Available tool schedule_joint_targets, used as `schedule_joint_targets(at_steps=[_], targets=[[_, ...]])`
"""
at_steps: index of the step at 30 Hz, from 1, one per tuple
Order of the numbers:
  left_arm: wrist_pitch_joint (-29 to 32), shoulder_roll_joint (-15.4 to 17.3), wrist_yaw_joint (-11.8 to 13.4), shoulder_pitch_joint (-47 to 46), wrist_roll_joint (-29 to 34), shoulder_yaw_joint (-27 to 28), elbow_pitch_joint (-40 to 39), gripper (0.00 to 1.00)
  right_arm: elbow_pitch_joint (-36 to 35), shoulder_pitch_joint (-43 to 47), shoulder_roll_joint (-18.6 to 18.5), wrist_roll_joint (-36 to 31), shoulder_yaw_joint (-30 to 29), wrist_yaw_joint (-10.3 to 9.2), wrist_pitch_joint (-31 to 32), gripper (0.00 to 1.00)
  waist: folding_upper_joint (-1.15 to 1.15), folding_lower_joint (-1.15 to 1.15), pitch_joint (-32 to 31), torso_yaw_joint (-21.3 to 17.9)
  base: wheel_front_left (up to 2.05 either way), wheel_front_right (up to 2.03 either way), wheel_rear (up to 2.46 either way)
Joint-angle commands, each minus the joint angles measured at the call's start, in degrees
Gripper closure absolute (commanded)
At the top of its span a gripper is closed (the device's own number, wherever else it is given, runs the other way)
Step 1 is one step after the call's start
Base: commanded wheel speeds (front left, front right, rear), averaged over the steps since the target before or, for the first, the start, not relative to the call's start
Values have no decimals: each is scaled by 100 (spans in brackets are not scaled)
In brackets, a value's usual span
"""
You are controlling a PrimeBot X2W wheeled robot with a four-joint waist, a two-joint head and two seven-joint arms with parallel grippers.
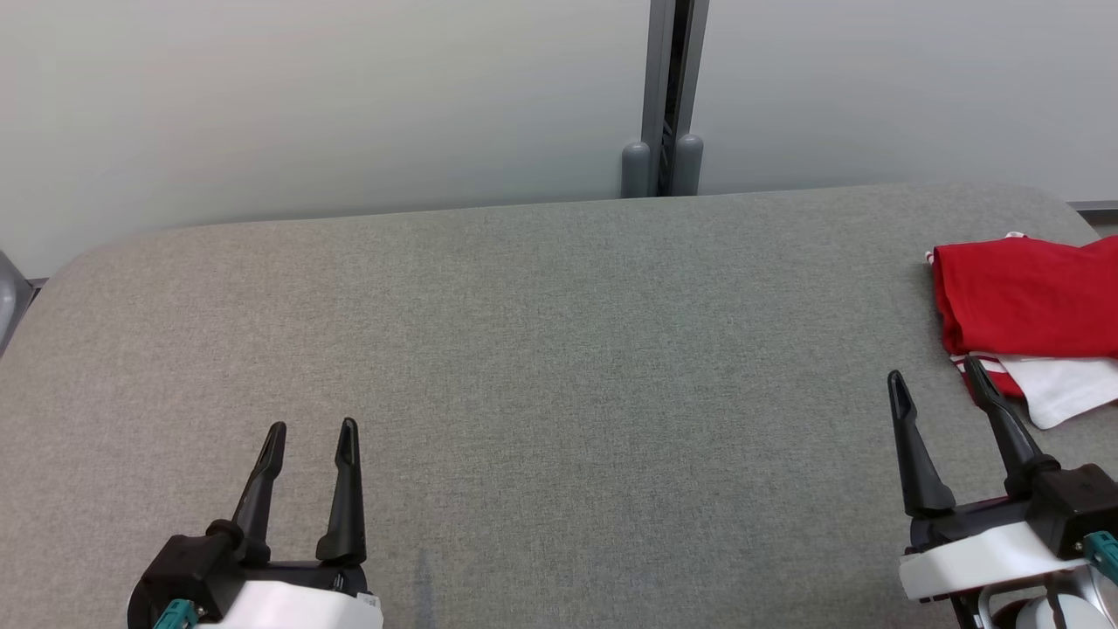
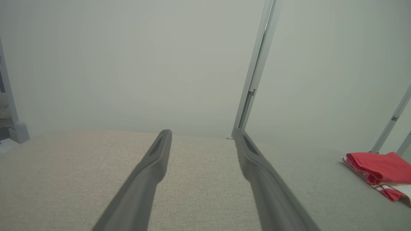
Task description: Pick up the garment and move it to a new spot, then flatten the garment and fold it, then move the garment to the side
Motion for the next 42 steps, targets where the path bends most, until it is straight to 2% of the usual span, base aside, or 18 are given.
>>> schedule_joint_targets(at_steps=[1,42], targets=[[2,25,25,-6,-26,24,5,0,11,-25,-6,12,-4,-3,-8,0,0,0,3,0,0,0,0],[2,25,70,-66,-235,32,232,0,84,-61,-35,86,57,-3,-8,0,0,0,57,18,0,0,0]])
